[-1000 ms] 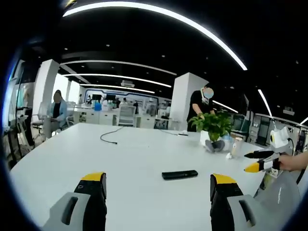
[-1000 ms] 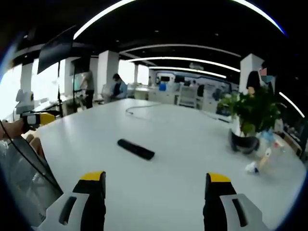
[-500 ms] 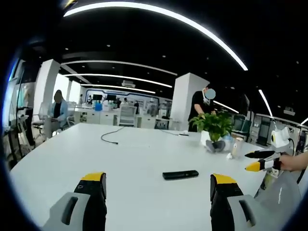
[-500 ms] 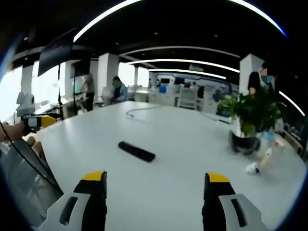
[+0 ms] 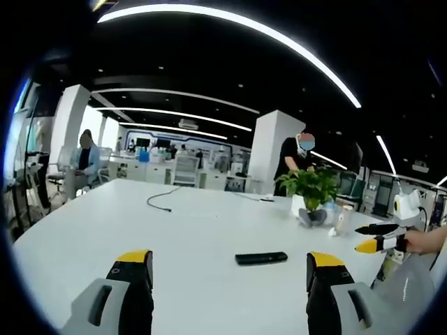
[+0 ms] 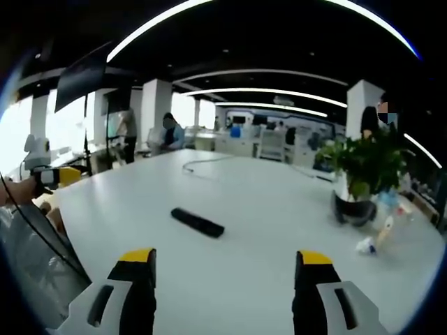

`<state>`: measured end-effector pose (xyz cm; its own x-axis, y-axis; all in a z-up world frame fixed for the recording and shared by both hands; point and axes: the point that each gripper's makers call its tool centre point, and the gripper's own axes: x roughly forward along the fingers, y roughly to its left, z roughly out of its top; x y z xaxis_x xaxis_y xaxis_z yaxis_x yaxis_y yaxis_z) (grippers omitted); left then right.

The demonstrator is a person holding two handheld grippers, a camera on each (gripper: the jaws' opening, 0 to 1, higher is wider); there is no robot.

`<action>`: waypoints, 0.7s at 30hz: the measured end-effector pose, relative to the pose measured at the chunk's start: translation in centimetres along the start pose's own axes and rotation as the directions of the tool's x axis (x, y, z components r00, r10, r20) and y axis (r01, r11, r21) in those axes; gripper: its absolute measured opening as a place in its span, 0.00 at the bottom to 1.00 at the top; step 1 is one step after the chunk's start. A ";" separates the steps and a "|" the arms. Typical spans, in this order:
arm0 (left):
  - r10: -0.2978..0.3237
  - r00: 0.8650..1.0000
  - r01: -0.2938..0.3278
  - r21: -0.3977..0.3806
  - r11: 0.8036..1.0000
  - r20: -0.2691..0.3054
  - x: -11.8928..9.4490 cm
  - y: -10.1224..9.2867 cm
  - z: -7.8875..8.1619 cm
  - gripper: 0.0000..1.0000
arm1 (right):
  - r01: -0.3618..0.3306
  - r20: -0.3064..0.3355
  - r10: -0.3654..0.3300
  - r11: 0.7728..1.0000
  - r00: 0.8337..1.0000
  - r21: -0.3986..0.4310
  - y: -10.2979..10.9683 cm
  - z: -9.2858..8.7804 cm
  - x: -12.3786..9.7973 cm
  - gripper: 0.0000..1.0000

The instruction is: Press the specified remote control buttons in sequence, fully releasing each button before pressing the next.

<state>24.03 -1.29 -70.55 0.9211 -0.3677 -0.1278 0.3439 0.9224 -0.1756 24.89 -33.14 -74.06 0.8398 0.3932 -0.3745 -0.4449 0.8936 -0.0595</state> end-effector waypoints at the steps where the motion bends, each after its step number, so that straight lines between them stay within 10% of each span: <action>1: 0.000 1.000 0.000 -0.002 1.000 0.001 0.0 0.0 0.0 0.94 | -0.001 0.000 0.001 1.000 1.000 0.004 0.0 0.0 0.0 0.80; 21: -0.023 0.984 0.032 0.051 0.998 -0.179 0.5 -0.7 -3.0 0.89 | -0.007 0.012 0.006 1.000 1.000 0.018 -0.1 0.4 -0.1 0.71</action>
<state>23.70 -2.52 -73.43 0.8657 -0.4035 -0.2962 0.3821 0.9150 -0.1298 24.96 -33.19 -73.66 0.8404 0.4014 -0.3640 -0.4449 0.8946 -0.0407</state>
